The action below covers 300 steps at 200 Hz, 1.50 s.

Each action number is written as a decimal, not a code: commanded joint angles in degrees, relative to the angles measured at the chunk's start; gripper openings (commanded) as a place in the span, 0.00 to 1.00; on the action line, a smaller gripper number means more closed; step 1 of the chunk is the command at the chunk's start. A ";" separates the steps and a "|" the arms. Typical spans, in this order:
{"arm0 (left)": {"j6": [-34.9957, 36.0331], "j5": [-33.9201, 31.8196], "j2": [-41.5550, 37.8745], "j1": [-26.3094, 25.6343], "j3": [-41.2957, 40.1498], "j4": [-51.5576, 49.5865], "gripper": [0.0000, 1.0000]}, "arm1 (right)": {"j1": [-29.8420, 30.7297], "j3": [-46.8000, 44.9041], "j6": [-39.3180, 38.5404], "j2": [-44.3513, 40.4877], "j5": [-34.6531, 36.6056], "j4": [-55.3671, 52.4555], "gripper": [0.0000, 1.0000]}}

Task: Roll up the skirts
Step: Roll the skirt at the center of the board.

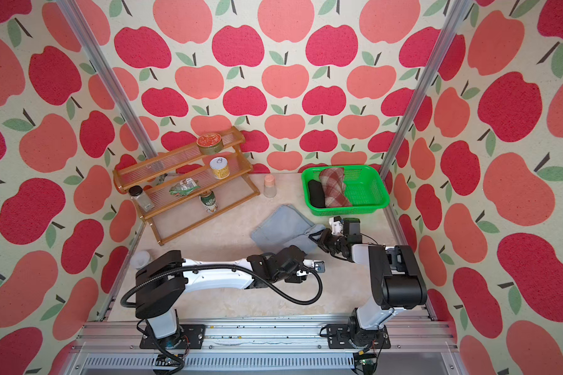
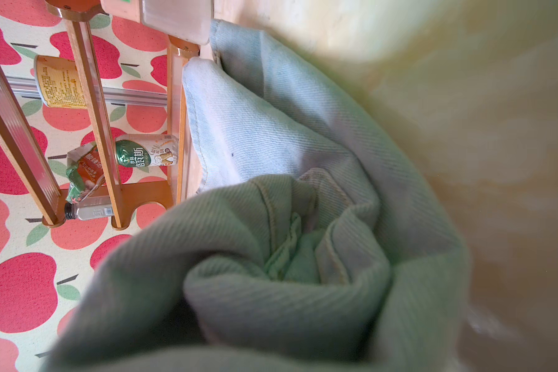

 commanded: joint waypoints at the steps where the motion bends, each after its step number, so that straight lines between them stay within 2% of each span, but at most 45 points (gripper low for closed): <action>1: 5.78 -9.55 4.11 -1.01 2.12 4.79 0.94 | 0.39 1.11 -1.62 -1.63 0.23 -3.43 0.19; 4: 5.91 -9.90 4.55 -0.98 2.26 5.16 1.00 | 0.38 1.11 -1.60 -1.54 0.22 -3.42 0.19; 64: 6.20 -16.01 9.14 -0.47 3.84 10.72 1.00 | 0.42 -0.11 -1.94 -1.15 -0.39 -2.64 0.19; 83: 6.42 -15.31 9.25 -0.77 3.45 12.82 1.00 | 0.36 -0.03 -2.12 -0.83 -0.48 -2.75 0.19; 131: 6.10 -16.90 14.39 0.13 8.25 4.65 0.99 | 0.36 0.10 -2.72 -1.35 -0.57 -3.63 0.19; 150: 5.94 -19.71 17.94 0.04 11.24 -0.40 1.00 | -0.14 0.58 -3.76 -1.55 -0.97 -4.99 0.19; 179: 7.61 -24.94 23.66 0.43 14.39 -1.24 0.99 | -0.27 0.52 -4.18 -2.00 -1.28 -5.64 0.19; 189: 7.25 -26.01 24.72 0.60 15.21 -1.77 0.91 | -0.35 0.41 -4.43 -1.93 -1.19 -5.92 0.19; 196: 6.68 -26.17 25.02 0.75 15.70 -2.62 0.72 | -0.45 0.32 -4.53 -1.80 -1.27 -6.01 0.19; 202: 6.16 -26.46 25.13 0.82 15.96 -2.88 0.51 | -0.65 0.24 -4.54 -1.65 -1.36 -5.95 0.19; 210: 5.79 -26.65 25.23 0.82 16.20 -3.53 0.32 | -0.88 0.10 -4.58 -1.66 -1.52 -6.03 0.19; 223: 5.33 -26.86 25.42 0.79 16.77 -5.61 0.13 | -1.48 0.10 -4.52 -1.86 -1.54 -6.19 0.19; 235: 4.94 -27.15 25.72 0.84 17.29 -7.78 0.00 | -2.37 0.30 -4.56 -2.12 -1.54 -6.62 0.19; 272: -0.15 -25.58 25.70 1.34 18.11 -13.83 0.00 | -4.45 1.60 -4.11 -2.97 -1.53 -8.07 0.21; 279: -1.54 -24.74 25.53 1.55 18.28 -14.89 0.00 | -4.64 2.00 -4.21 -3.24 -1.65 -8.50 0.28; 292: -5.77 -21.21 24.79 2.43 18.70 -17.61 0.00 | -5.46 2.55 -4.44 -4.14 -1.89 -9.47 0.50; 300: -8.68 -18.47 24.02 3.10 18.77 -19.03 0.00 | -6.37 2.71 -4.62 -5.22 -1.76 -10.25 0.60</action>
